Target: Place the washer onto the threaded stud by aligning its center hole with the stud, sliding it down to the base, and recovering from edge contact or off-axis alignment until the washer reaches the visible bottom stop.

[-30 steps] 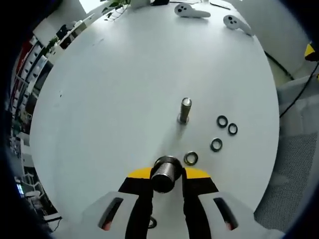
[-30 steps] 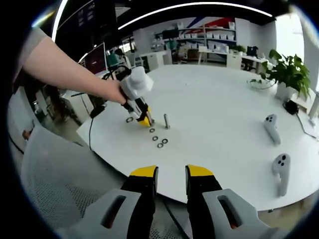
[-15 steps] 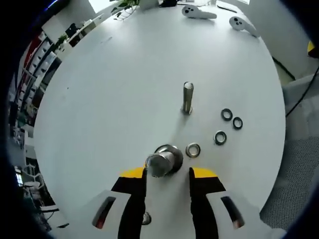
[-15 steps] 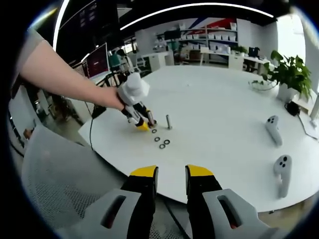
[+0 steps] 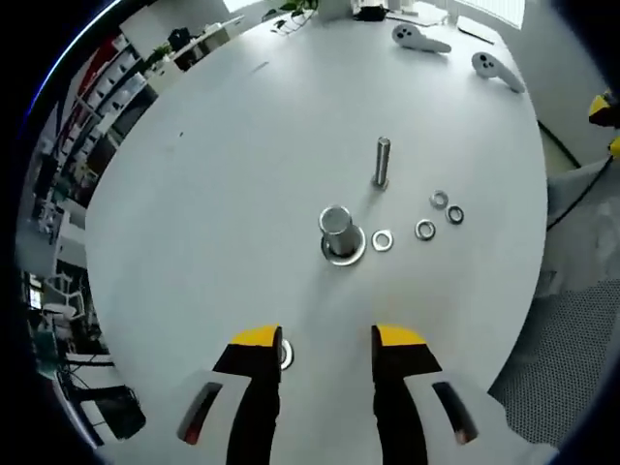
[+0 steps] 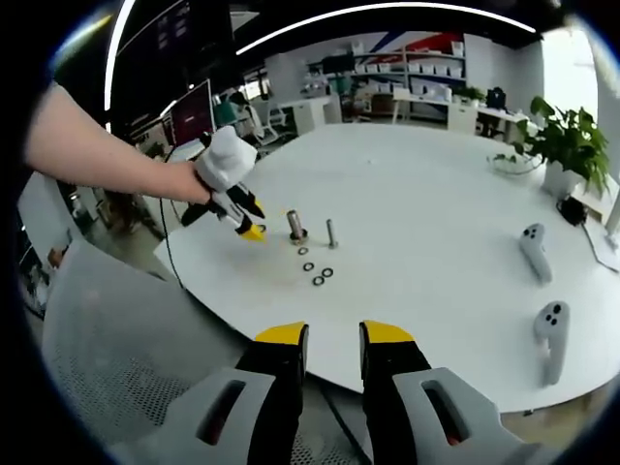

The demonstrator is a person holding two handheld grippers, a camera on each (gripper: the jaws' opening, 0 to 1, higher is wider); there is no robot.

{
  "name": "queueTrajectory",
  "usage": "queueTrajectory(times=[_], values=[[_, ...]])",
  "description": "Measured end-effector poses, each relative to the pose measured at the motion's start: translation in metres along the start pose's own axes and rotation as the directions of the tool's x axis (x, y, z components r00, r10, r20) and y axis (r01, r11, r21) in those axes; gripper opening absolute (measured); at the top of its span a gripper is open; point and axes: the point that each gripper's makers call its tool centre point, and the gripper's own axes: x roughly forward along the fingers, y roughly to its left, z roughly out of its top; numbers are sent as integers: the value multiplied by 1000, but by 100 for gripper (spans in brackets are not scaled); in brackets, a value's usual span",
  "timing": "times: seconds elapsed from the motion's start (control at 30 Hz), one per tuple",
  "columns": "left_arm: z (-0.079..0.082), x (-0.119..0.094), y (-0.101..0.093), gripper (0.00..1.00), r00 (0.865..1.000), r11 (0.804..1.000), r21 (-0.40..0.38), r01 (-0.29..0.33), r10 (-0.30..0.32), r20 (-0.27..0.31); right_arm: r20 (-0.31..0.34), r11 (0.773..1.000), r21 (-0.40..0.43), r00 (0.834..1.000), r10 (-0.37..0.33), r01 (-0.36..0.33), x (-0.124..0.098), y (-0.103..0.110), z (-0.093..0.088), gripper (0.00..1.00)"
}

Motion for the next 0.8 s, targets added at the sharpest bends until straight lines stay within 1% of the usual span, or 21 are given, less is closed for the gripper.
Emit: queueTrajectory(times=[0.13,0.2,0.23,0.33,0.37,0.43,0.53,0.6,0.7,0.8], values=[[-14,-3,5,35,1000,1000,-30,-4,4,-15,-2,1000,-3,1000,7,-7,0,2,-1,24],[-20,-2,8,35,1000,997,-73,-1,0,-17,-4,1000,-7,1000,9,-9,0,2,-1,24],[-22,-1,9,35,1000,994,-107,3,-4,-13,-7,1000,-8,1000,10,-10,0,3,-2,24],[-32,4,16,35,1000,980,-200,7,-10,-14,-10,1000,-9,1000,10,-10,0,3,-2,24],[-35,6,17,35,1000,969,-245,17,-20,-10,-10,1000,-10,1000,10,-10,0,3,-3,24],[-40,11,21,35,1000,957,-290,19,-22,-7,-10,1000,-8,1000,7,-7,0,2,-3,24],[-46,19,31,35,1000,950,-312,14,-19,-13,-12,1000,-5,1000,5,-5,0,2,-3,24],[-47,22,36,35,1000,945,-327,17,-22,-14,-13,1000,-6,1000,3,-3,0,1,-3,24],[-45,26,39,34,999,939,-342,29,-35,-11,-16,1000,-2,1000,-1,1,0,0,-3,24],[-40,31,38,34,999,942,-333,42,-49,-12,-25,1000,-4,1000,0,0,1,0,-5,24]])
